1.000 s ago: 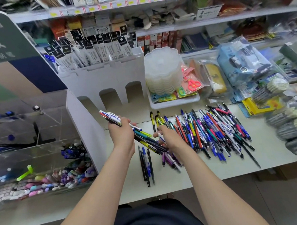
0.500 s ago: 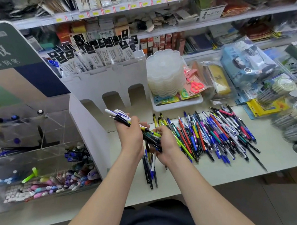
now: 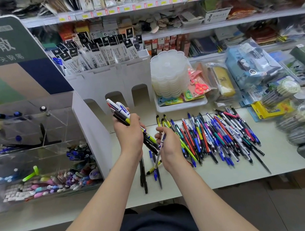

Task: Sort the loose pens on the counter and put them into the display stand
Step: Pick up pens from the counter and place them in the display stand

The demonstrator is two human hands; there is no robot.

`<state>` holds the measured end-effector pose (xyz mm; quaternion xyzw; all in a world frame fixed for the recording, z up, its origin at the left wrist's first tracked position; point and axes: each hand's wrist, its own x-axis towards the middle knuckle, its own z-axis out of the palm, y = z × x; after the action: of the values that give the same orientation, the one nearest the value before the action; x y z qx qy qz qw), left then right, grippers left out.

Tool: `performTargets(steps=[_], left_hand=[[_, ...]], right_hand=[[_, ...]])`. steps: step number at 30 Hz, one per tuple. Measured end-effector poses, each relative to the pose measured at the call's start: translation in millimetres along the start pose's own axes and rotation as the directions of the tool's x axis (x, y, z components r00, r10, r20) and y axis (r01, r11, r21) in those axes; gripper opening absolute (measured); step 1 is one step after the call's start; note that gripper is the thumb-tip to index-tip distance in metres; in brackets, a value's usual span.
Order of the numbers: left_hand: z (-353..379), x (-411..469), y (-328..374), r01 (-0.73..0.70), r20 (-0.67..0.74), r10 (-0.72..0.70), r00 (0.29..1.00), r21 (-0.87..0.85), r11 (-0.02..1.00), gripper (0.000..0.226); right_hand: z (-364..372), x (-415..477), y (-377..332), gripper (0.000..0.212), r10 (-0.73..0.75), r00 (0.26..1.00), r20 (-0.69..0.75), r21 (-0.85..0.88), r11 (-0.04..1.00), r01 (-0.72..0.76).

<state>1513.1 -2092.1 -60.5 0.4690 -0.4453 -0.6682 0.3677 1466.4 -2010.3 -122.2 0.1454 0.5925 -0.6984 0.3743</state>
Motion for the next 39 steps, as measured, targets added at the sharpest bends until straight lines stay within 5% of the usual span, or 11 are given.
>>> performTargets(steps=[5,11,20,26,29,34,39], left_hand=[[1.6,-13.7,5.4,-0.051,0.046,0.052,0.998,-0.022,0.998,0.039],[-5.3,-26.1,10.5,-0.061,0.170,0.064,0.983,-0.024,0.998,0.045],[-6.2,-33.4,12.3,0.030,0.337,-0.024,0.941,-0.014,0.999,0.028],[-27.1,-21.8,8.8,0.068,0.324,-0.098,0.941,0.100,0.993,0.015],[-46.6,-18.6,13.6,0.126,0.431,-0.232,0.872,0.260,0.957,0.029],[-74.2,-31.0,24.4,0.254,0.633,-0.386,0.671,0.293,0.922,0.029],[-94.1,-26.6,28.6,0.338,0.614,-0.393,0.684,0.211,0.917,0.029]], right_hand=[[15.1,-13.9,6.5,0.047,0.087,0.995,0.041,0.236,0.967,-0.094],[15.3,-18.6,-7.9,0.036,0.041,0.999,0.010,0.326,0.945,-0.042],[23.3,-51.6,-15.2,0.035,-0.168,0.975,0.145,0.217,0.967,0.134],[16.0,-62.6,-18.8,0.034,-0.368,0.915,-0.163,-0.218,0.918,0.331],[5.9,-69.7,-36.2,0.030,-0.544,0.839,0.021,-0.305,0.796,0.524],[8.5,-80.0,-53.9,0.022,-0.390,0.868,0.307,-0.263,0.842,0.471],[11.4,-77.8,-50.0,0.025,-0.364,0.814,0.454,-0.405,0.729,0.552]])
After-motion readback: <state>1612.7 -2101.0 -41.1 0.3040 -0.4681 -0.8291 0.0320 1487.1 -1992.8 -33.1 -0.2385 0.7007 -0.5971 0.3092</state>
